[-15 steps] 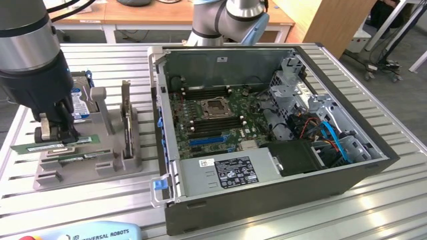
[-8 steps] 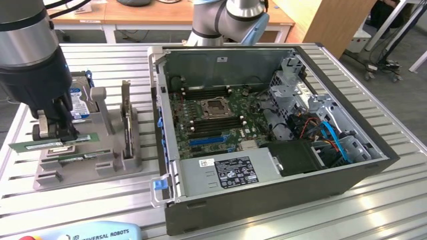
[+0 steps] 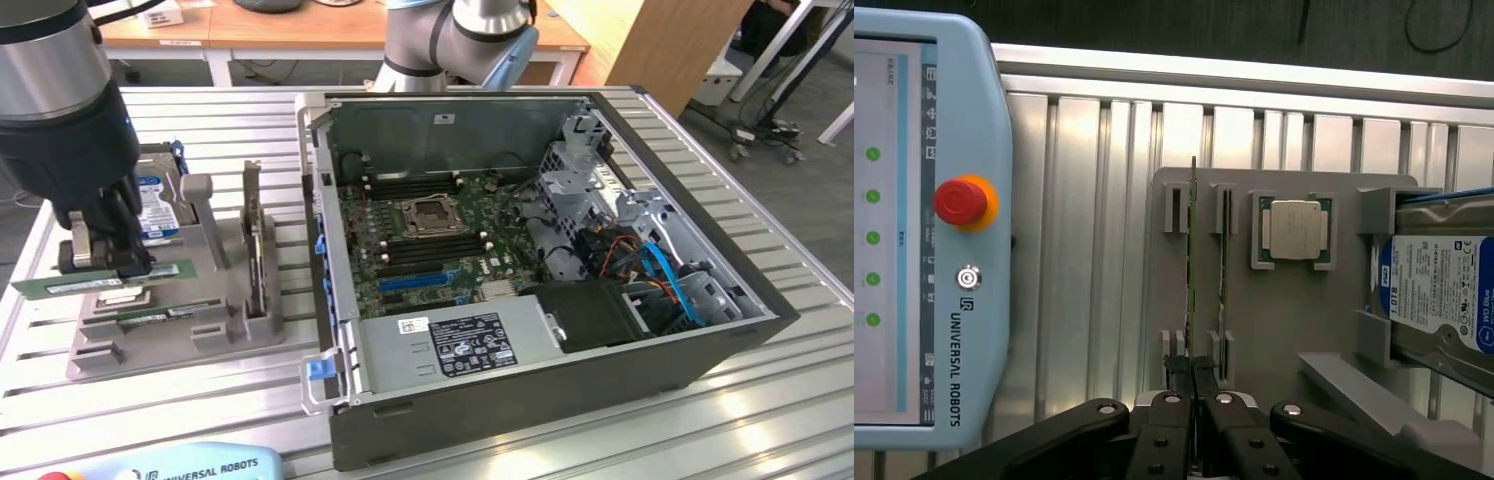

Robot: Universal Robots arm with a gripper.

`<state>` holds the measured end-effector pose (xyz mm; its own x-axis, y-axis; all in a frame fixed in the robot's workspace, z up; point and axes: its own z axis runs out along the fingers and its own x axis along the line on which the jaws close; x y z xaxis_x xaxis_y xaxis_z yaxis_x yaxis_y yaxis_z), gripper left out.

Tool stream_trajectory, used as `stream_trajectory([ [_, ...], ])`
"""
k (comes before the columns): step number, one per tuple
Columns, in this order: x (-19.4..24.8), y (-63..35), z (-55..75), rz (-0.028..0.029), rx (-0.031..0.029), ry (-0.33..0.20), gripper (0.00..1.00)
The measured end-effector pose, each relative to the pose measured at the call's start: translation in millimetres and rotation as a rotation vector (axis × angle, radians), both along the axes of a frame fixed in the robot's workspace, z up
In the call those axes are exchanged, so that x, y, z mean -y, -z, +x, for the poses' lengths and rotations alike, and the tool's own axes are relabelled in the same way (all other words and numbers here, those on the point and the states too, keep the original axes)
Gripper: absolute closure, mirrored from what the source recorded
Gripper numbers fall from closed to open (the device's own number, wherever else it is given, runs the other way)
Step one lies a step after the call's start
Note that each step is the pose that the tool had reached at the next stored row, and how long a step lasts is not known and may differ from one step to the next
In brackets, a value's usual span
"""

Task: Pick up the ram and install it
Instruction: 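Pick up the ram and move it above insertion slot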

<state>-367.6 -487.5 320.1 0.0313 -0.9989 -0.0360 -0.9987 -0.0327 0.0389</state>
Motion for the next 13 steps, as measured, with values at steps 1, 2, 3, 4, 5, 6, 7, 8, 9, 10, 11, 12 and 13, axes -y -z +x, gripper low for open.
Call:
stream_trajectory([
  [1, 0.0, -1.0, 0.0, 0.0, 0.0, 0.0, 0.88],
  [2, 0.0, -2.2, 0.0, 0.0, -0.0001, 0.0, 0.88],
  [3, 0.0, -3.7, 0.0, 0.0, 0.0, 0.0, 0.88],
  [4, 0.0, -5.3, 0.0, 0.0, 0.0, 0.0, 0.88],
  [5, 0.0, -6.9, 0.0, 0.0, -0.0001, 0.0, 0.88],
  [6, 0.0, -8.5, 0.0, -0.0001, 0.0, 0.0, 0.88],
  [7, 0.0, -10.1, 0.0, 0.0, -0.0001, 0.0, 0.88],
  [8, 0.0, -11.5, 0.0, 0.0, -0.0001, 0.0, 0.88],
  [9, 0.0, -12.8, 0.0, 0.0, 0.0, 0.0, 0.88],
  [10, 0.0, -14.1, 0.0, 0.0, -0.0001, 0.0, 0.88],
  [11, 0.0, -15.4, 0.0, 0.0, 0.0, 0.0, 0.88],
  [12, 0.0, -16.7, 0.0, 0.0, 0.0, 0.0, 0.88],
  [13, 0.0, -17.9, 0.0, 0.0, 0.0, 0.0, 0.88],
])
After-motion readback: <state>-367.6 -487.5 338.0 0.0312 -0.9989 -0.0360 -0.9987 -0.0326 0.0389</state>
